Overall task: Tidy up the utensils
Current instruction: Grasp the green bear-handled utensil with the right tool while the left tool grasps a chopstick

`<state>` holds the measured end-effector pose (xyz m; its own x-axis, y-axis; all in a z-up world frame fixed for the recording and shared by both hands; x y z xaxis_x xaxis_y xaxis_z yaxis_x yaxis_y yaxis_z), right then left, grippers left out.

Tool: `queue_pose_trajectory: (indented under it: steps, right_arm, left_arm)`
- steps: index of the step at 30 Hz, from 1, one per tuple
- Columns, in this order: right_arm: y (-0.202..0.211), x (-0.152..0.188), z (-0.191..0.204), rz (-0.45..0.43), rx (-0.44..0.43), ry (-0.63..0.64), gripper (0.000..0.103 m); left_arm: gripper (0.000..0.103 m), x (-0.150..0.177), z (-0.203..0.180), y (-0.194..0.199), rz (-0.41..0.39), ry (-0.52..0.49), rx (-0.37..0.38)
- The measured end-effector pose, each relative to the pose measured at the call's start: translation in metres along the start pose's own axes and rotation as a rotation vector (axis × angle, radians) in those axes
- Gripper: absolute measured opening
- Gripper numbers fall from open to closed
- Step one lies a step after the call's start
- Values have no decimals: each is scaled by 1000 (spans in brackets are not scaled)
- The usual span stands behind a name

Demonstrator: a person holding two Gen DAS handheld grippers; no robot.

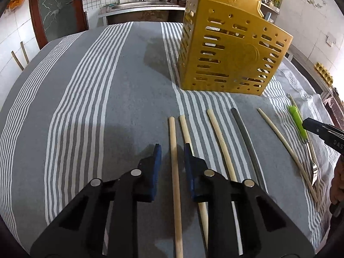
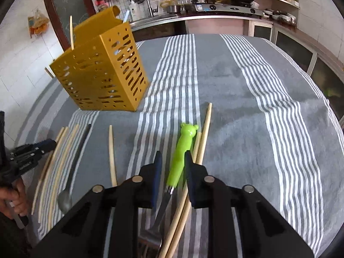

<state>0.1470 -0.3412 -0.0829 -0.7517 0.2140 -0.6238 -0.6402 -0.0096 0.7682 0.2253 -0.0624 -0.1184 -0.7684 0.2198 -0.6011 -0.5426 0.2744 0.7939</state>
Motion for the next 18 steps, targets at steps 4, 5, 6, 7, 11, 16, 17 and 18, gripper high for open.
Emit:
queue_pose_trajectory:
  steps: [4,5,6,7,11,16,17,18]
  right_arm:
    - [-13,-6,0,35,21,11,21]
    - [-17,-8,1,44,26,22,21]
    - [-23,-11,2,62,36,35,21]
    - [-27,-13,1,72,47,36,21]
    - [-38,-24,2,96,79,58,21]
    - [-46,-31,5,112,99,59,22]
    - [-47,-32,5,114,101,57,22]
    - [-48,-35,4,116,102,51,22]
  left_arm:
    - [17,-5,2,-11,28,-5,-14]
    - [17,-7,1,-14,35,-10,-20]
    - [17,-9,1,-15,38,-13,-23]
    - [17,-11,0,-17,44,-17,-27]
    - [17,-19,-2,-23,60,-23,-41]
    - [15,-25,-5,-29,66,-24,-60]
    - [13,-26,-5,-30,66,-22,-64]
    - [11,-28,-4,-32,66,-22,-66]
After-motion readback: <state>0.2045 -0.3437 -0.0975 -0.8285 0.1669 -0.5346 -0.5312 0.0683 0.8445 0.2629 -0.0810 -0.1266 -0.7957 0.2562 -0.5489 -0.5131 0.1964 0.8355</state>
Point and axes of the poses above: each gripper's, at about its wrist camera, not at the fingertips, and y roughly against the way its jaws point, z to its left, x to its underside, the point moved 3 cm from there along -y, roughly the way its jaws point, and after that the axes turned 2 degrees about -z, right-handed, at the moved point
